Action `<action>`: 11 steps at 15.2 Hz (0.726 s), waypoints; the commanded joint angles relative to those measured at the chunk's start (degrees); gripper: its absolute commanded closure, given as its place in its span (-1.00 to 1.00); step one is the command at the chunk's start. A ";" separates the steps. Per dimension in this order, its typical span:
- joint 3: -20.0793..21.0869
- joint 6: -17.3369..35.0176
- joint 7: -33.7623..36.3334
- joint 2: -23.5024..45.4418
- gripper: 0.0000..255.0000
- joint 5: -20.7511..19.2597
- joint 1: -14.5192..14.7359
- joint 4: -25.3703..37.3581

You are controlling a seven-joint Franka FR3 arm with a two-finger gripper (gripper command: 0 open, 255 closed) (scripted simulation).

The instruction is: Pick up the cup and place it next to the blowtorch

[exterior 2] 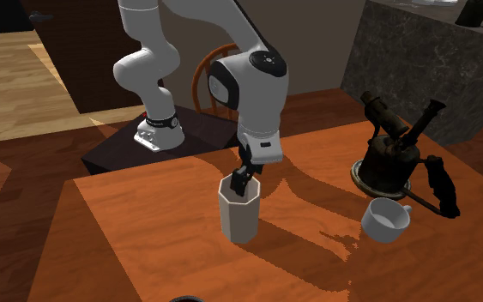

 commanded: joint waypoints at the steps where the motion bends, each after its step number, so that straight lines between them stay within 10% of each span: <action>1: 0.00 0.00 0.00 0.00 -1.00 0.00 0.00 0.00; 2: 0.00 0.00 0.00 0.00 1.00 0.00 0.00 0.00; 11: 0.00 0.01 0.00 0.01 1.00 0.00 0.00 0.00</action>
